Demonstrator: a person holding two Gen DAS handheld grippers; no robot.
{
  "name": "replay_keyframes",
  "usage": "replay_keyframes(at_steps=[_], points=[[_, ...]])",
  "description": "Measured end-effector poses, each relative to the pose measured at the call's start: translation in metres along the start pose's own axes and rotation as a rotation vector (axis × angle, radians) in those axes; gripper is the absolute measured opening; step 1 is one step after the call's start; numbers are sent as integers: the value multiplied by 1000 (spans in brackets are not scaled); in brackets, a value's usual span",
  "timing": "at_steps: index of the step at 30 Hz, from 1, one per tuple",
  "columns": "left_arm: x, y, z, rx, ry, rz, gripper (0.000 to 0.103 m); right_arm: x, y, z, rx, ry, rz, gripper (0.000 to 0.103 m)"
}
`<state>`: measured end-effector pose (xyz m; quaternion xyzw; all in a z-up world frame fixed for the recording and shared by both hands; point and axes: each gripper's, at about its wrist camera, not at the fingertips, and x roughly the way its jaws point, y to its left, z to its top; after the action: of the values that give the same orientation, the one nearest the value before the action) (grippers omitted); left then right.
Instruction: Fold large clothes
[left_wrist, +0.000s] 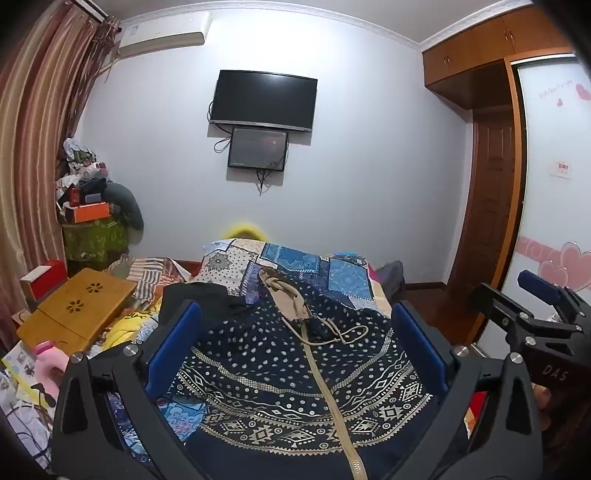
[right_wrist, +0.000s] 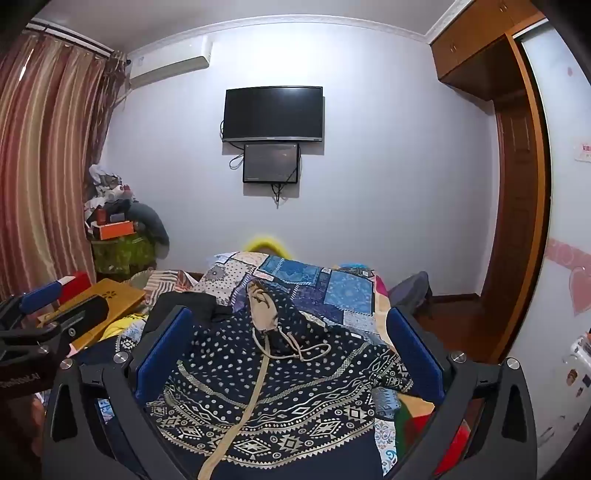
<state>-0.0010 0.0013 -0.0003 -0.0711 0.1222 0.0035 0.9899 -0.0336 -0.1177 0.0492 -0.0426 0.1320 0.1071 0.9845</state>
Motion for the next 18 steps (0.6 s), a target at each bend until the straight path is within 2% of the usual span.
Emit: replay_keyframes(at_steps=[4,5,18], points=[[-4,6,0,-15,7,-13,103,3,-1,-2,7,9,4,103],[3,2,0,2,33,7,103,2,2,-2,7,10,3,103],[2,-3,-3,38,21,3,103,0,0,-1,23,32,26,103]])
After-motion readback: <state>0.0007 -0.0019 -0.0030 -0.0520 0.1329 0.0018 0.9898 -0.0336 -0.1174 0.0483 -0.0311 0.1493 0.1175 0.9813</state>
